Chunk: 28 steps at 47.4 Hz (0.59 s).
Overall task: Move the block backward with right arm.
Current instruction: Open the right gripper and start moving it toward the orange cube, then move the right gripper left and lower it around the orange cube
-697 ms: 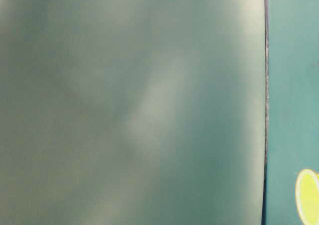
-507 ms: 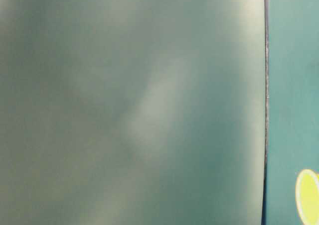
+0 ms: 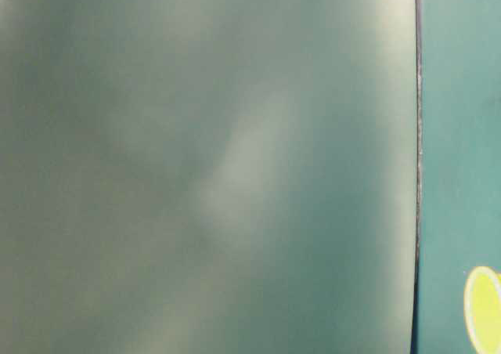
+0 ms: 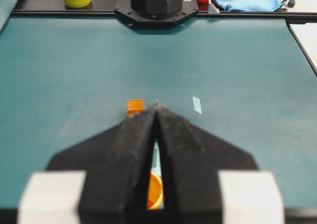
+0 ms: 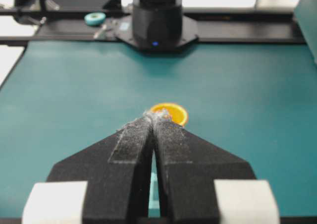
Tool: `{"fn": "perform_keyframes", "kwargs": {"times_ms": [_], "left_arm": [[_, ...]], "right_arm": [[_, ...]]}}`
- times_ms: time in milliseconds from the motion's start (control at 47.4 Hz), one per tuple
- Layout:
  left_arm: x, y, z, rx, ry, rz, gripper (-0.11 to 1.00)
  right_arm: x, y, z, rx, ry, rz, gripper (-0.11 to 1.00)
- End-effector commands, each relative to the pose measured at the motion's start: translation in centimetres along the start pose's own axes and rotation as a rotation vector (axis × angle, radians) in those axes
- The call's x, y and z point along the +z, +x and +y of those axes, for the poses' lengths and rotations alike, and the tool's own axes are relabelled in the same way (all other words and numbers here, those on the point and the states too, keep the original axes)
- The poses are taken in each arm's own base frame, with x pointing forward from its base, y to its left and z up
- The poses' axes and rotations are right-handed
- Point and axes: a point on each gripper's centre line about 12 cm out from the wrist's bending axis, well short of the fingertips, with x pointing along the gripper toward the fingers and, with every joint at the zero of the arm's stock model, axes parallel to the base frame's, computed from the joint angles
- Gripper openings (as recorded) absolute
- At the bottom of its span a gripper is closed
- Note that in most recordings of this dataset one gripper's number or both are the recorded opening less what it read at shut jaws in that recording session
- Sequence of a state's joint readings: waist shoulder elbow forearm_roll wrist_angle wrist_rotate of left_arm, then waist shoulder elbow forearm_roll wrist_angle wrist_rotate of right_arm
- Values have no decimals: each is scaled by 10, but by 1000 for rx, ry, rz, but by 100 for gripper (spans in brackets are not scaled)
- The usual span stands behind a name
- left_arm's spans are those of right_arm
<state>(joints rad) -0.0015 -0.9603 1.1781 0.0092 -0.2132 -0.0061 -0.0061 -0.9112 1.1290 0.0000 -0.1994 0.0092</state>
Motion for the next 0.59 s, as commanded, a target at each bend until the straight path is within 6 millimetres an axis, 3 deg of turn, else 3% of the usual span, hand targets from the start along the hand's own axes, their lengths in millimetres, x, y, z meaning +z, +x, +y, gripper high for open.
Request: {"fn": "perform_keyframes", "kwargs": {"times_ms": [0, 169, 232, 570], "left_arm": [[11, 3, 0, 0, 2, -28, 1], [12, 3, 0, -2, 2, -28, 1], [12, 3, 0, -2, 2, -28, 1], [12, 3, 0, -2, -23, -28, 2]], "right_arm": [[12, 4, -1, -7, 8, -26, 8], [11, 10, -6, -30, 32, -7, 44], [10, 14, -7, -36, 35, 10, 52], [-24, 49, -20, -83, 36, 253, 54]]}}
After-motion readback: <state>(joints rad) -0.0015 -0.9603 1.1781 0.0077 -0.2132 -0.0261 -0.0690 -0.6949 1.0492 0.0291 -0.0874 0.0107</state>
